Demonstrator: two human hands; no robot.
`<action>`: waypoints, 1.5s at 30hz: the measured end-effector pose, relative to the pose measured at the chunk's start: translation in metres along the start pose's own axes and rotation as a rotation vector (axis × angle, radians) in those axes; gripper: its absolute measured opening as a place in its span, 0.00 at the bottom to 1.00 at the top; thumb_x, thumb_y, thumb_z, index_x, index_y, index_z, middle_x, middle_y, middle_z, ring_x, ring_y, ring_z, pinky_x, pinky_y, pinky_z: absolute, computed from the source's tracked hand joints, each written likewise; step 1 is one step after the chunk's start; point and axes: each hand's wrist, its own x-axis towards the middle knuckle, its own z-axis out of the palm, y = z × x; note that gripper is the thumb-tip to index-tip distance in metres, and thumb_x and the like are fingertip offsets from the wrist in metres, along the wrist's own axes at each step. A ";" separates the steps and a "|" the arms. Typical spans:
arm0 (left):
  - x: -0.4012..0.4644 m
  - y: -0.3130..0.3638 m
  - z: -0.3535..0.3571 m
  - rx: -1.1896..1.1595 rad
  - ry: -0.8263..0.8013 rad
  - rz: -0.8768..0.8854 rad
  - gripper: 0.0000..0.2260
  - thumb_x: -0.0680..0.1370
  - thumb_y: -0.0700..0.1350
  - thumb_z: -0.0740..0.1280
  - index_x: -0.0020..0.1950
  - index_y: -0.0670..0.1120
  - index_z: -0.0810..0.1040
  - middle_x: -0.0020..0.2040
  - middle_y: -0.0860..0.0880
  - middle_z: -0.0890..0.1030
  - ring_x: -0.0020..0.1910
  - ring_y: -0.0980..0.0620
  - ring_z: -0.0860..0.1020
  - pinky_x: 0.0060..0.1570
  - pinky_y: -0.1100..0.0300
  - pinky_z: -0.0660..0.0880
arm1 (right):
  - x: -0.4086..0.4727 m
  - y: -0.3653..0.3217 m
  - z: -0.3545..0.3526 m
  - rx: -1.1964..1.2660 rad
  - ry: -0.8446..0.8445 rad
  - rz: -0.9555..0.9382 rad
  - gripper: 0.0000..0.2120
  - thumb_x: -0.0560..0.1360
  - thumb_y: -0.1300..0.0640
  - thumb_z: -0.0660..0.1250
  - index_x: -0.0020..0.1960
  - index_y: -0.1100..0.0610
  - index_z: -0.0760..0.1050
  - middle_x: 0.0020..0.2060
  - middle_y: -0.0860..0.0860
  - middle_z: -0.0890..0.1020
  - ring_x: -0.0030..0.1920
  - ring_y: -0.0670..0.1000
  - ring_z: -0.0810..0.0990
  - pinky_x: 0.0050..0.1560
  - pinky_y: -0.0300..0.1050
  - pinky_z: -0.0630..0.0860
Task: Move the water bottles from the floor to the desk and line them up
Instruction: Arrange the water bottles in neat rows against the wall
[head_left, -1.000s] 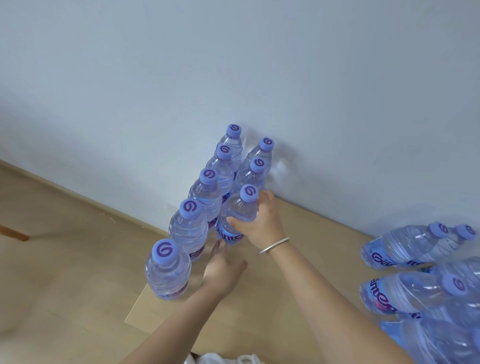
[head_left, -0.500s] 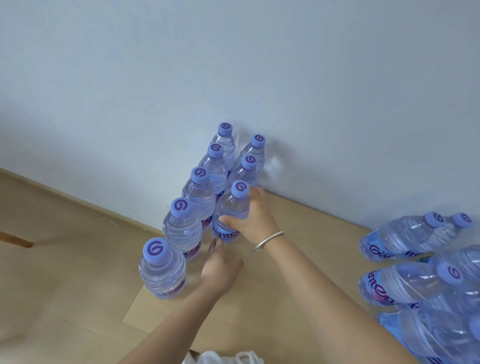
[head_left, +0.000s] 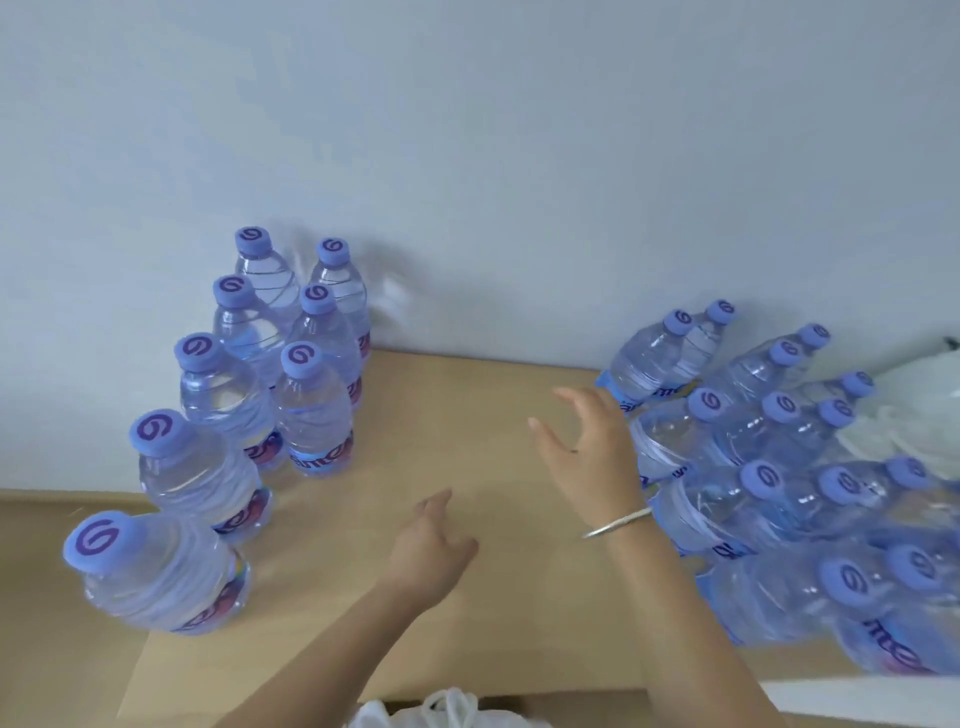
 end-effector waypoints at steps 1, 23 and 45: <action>0.001 0.006 0.007 0.010 -0.032 0.024 0.29 0.78 0.44 0.65 0.76 0.44 0.56 0.75 0.48 0.59 0.72 0.51 0.64 0.61 0.68 0.60 | 0.004 0.014 -0.018 -0.074 0.102 0.022 0.14 0.67 0.60 0.70 0.51 0.65 0.78 0.45 0.60 0.78 0.49 0.62 0.76 0.52 0.37 0.63; -0.003 0.014 0.009 -0.106 -0.096 0.125 0.42 0.71 0.48 0.73 0.77 0.52 0.50 0.71 0.54 0.62 0.70 0.55 0.63 0.63 0.65 0.62 | 0.020 0.022 -0.049 0.151 0.083 0.362 0.15 0.65 0.51 0.76 0.39 0.60 0.74 0.35 0.52 0.80 0.39 0.55 0.76 0.42 0.47 0.73; -0.054 -0.039 -0.035 -0.573 0.385 -0.042 0.31 0.51 0.57 0.77 0.53 0.53 0.75 0.43 0.55 0.83 0.43 0.57 0.82 0.46 0.55 0.80 | -0.014 -0.109 0.022 0.207 -0.503 0.165 0.27 0.63 0.39 0.73 0.55 0.52 0.72 0.46 0.46 0.80 0.48 0.49 0.78 0.51 0.47 0.76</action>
